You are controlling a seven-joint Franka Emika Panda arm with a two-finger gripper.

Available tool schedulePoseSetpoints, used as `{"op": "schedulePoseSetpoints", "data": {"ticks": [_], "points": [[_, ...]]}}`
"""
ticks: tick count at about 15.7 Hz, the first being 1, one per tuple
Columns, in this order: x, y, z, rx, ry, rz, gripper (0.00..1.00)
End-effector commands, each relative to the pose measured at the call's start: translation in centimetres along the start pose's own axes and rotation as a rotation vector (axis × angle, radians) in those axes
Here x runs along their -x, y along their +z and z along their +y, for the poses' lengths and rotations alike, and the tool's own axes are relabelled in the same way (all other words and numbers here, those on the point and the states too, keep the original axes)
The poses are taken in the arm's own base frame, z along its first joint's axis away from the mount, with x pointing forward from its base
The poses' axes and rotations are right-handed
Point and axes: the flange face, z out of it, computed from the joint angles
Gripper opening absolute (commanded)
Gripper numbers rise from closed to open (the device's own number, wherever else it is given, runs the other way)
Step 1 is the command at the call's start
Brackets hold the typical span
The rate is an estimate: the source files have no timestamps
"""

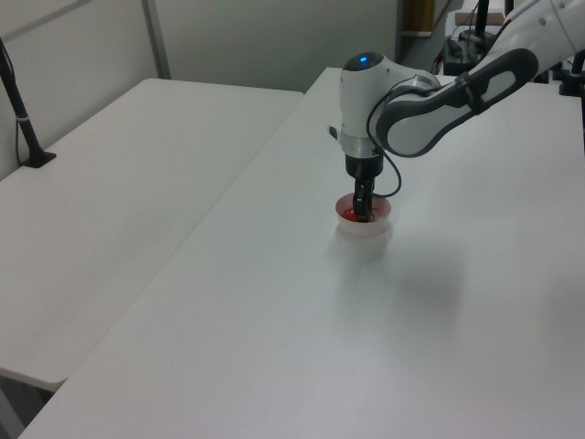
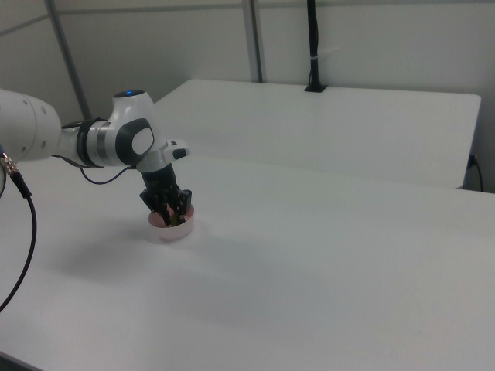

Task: Pick up strawberry from bowl
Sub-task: 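Lift the strawberry out of the bowl and carry it beside the bowl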

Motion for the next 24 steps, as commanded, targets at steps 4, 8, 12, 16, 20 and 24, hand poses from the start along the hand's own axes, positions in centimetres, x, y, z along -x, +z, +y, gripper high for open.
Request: {"op": "schedulePoseSetpoints", "data": {"ticks": [4,8,12,16,20,24], "points": [[-0.3,-4.0,0.2,-0.013,0.003,0.079,0.40],[-0.9,-6.8,2.0,-0.044,0.046,0.128,0.40],[-0.7,-6.9,6.2,-0.020,0.093,0.133,0.41],[0.5,-2.9,15.8,0.005,0.114,0.083,0.41],[1.8,-0.1,21.3,0.021,0.105,0.062,0.47],[2.5,2.4,22.8,0.027,0.118,0.023,0.80]]}}
